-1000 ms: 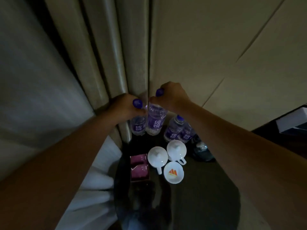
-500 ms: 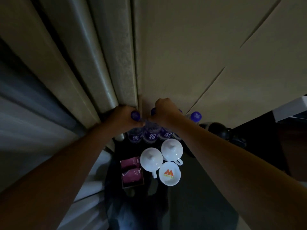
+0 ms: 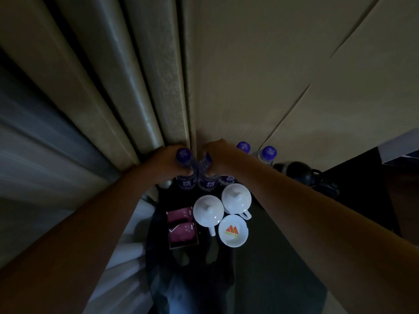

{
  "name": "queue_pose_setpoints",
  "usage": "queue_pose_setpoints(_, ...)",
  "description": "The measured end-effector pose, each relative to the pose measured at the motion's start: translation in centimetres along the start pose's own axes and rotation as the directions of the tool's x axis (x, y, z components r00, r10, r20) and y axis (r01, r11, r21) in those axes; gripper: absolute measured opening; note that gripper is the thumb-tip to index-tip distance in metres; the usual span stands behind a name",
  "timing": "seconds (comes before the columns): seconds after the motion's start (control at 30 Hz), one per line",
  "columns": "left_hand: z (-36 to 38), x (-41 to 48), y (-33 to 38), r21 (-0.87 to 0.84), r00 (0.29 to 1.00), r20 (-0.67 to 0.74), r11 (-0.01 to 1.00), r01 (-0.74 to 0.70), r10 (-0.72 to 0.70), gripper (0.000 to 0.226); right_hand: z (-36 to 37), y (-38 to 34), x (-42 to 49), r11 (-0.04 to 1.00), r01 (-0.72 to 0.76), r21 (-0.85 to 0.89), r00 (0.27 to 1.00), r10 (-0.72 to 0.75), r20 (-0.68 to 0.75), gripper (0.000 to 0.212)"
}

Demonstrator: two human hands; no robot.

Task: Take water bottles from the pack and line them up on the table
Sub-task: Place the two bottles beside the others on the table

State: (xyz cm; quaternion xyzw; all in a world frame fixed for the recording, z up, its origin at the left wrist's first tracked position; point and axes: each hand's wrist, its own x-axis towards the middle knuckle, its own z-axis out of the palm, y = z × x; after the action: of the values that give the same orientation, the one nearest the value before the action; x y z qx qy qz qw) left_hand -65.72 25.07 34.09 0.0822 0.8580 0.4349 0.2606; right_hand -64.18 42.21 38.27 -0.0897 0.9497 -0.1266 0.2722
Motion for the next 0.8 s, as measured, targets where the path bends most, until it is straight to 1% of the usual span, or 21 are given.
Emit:
queue_pose_setpoints(0.13,-0.1,-0.2,-0.2,0.037,1.0,0.02,0.999,-0.004,0.004,0.041,0.0,0.1,-0.1,1.0,0.015,-0.006,1.0,-0.015,-0.003,0.052)
queue_pose_setpoints(0.27,0.1,-0.3,-0.1,0.051,0.999,0.033,0.999,-0.008,0.007,0.043,0.3,0.2,-0.1,0.999,0.042,-0.006,0.998,-0.042,-0.047,0.045)
queue_pose_setpoints(0.4,0.4,-0.6,-0.4,-0.009,1.0,0.016,1.0,-0.005,0.005,0.045,0.5,0.3,0.1,0.999,0.033,-0.03,0.999,-0.034,-0.04,0.05)
queue_pose_setpoints(0.57,1.0,-0.6,-0.5,-0.031,0.998,-0.067,0.999,-0.011,0.009,0.046,0.5,0.3,0.1,1.0,0.025,-0.006,0.999,-0.026,-0.046,0.052)
queue_pose_setpoints(0.67,1.1,-0.4,-0.8,-0.071,0.999,-0.053,0.997,-0.005,0.001,0.045,0.7,0.4,0.0,0.999,0.022,0.026,0.999,-0.021,-0.044,0.052)
queue_pose_setpoints(0.8,1.0,-0.2,-1.2,-0.101,1.0,-0.014,0.995,0.005,-0.006,0.043,1.0,0.5,0.0,0.999,0.006,0.039,0.999,-0.005,-0.039,0.059)
